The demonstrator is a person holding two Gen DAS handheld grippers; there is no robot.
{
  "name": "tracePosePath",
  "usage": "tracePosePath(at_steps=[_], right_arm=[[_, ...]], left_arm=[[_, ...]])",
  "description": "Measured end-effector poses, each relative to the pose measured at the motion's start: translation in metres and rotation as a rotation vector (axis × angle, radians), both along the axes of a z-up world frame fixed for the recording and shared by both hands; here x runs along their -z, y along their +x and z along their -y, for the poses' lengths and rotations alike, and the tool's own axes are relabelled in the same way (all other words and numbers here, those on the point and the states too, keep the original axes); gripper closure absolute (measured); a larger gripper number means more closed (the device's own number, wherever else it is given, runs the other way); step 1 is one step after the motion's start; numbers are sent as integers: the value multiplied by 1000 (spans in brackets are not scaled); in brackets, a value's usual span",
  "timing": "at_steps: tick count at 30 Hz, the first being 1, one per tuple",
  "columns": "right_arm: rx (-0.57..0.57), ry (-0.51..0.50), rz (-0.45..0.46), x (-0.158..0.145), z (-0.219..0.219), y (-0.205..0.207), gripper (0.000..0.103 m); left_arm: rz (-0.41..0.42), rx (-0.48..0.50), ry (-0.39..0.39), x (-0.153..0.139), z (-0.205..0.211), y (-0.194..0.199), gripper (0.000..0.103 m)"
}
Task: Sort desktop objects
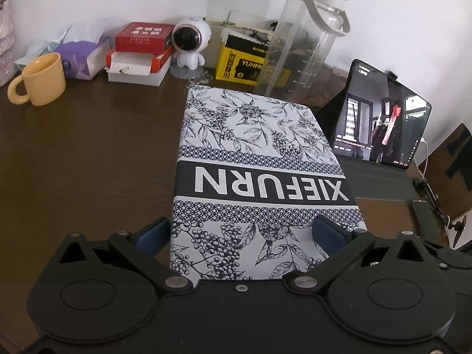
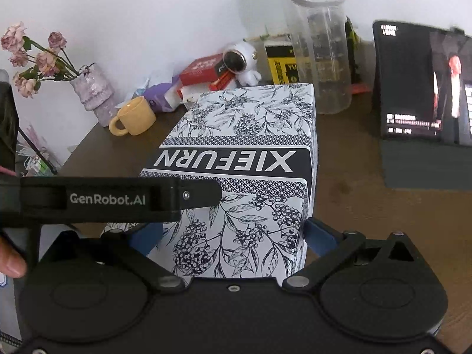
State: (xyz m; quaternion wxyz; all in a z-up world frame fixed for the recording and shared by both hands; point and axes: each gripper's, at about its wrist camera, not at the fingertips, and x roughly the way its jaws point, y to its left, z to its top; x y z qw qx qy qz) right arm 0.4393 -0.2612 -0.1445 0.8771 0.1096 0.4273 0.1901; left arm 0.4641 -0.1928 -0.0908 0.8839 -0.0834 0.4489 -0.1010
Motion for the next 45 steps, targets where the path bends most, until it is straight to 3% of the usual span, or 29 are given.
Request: tracePosePath(at_steps=[5,7,14,16,20,25,37,42,45], right_arm=[[-19,-15,-9,6,-3,3,0],[-25,-26,-30,11,-6,5,2],[-27,-48,-68,18,-10,14,3],[-22,-38,-69,19,-9,15,2],[-1,-54,-46,9,-6,2,3],[22,-96,68,-28,2,-59,0],[28,-104,129,-103,15,-312,0],[12,-115,112,-120,5,-385,0],[26,-120,113,-129,-1,-415,0]], left_arm=[[-41,27,10,9,0,6,0],[-21,38,38,14,4,3,0],[-66,36,-6,17,-4,12,0],[-18,44,30,10,-3,6,0],[196,60,44,-25,-16,-39,0],[296,64,27,-60,-48,-120,0],[249,-7,16,-88,-110,-357,0],[280,-23,86,-94,-119,-414,0],[292,-17,87,-100,-126,-439,0]])
